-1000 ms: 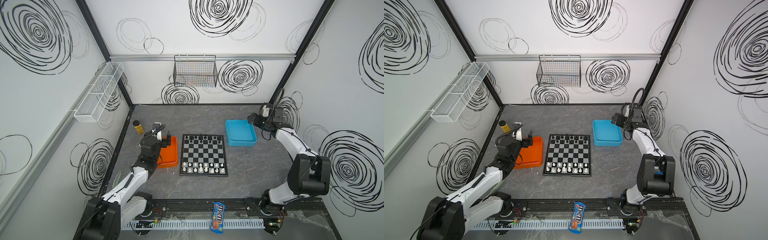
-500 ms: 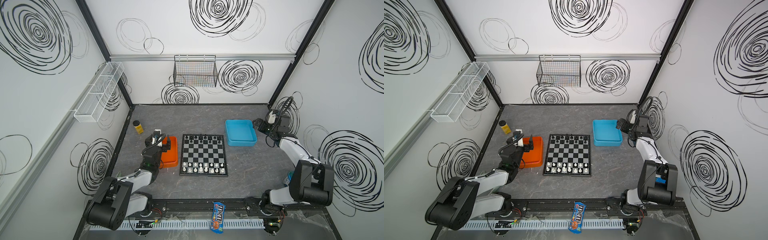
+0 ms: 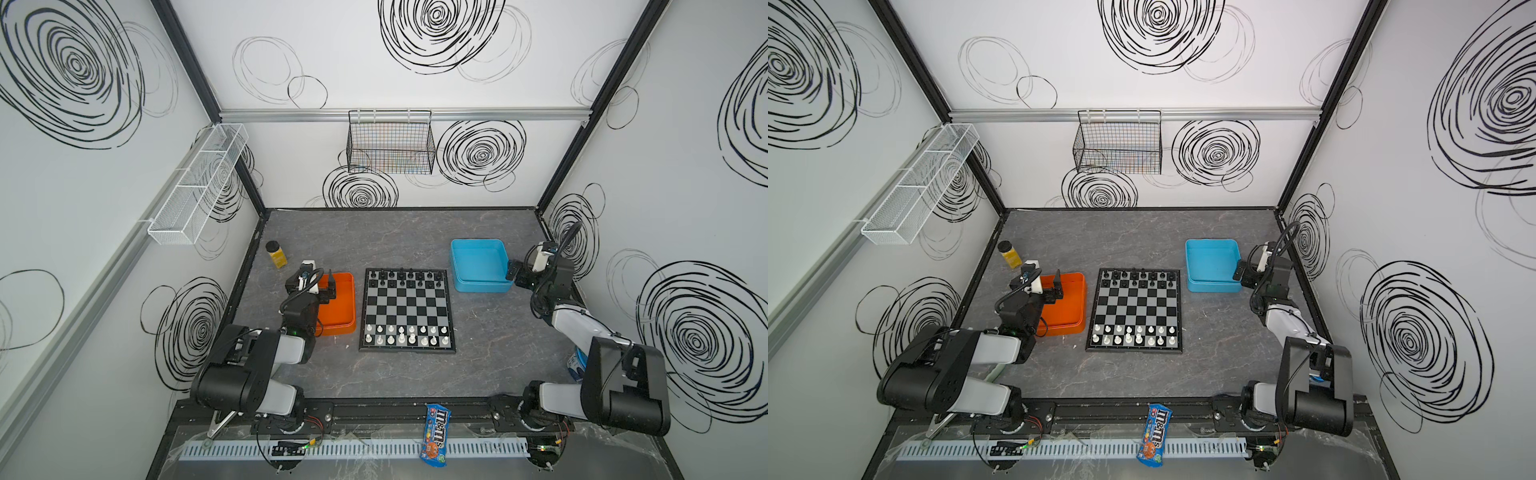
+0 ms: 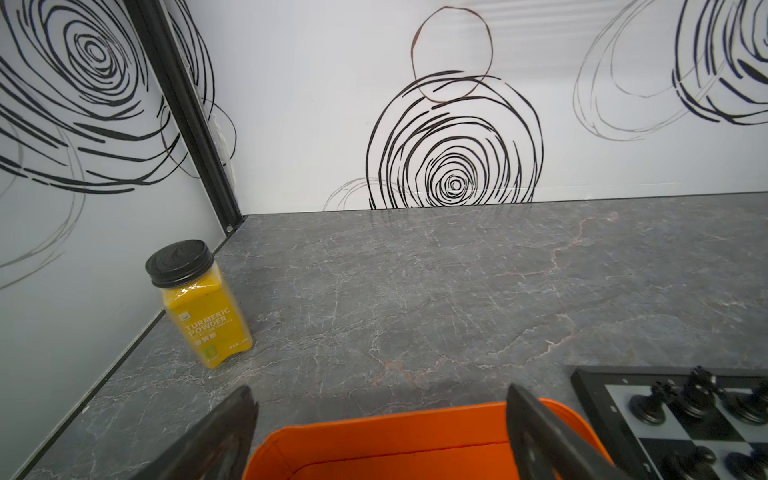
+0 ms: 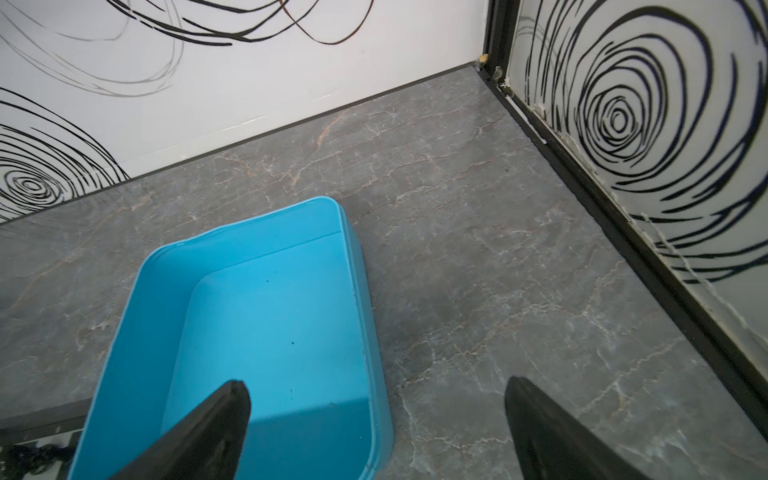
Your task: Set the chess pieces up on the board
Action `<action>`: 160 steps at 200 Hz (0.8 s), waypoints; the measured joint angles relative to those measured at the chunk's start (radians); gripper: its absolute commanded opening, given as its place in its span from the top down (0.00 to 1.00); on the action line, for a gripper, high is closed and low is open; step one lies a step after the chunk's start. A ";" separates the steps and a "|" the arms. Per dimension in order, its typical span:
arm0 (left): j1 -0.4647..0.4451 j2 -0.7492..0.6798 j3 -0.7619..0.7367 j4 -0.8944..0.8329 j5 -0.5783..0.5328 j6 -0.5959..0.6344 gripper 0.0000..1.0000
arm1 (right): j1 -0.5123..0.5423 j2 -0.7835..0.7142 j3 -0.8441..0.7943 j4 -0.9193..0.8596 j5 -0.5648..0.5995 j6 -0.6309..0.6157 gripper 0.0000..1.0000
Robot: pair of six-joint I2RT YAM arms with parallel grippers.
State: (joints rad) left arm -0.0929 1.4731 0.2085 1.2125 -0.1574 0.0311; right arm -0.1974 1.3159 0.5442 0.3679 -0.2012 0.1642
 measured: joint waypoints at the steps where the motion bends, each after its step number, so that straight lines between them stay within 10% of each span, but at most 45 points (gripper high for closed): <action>1: 0.001 0.001 0.000 0.000 0.001 -0.001 0.04 | 0.000 0.000 -0.005 0.008 0.003 -0.002 0.00; 160: -0.011 0.015 -0.043 0.101 0.022 -0.016 0.04 | 0.113 0.148 -0.251 0.577 0.124 -0.074 0.00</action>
State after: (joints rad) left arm -0.1036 1.4883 0.1658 1.3140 -0.1356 0.0154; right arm -0.0845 1.4635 0.2928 0.9451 -0.0776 0.0898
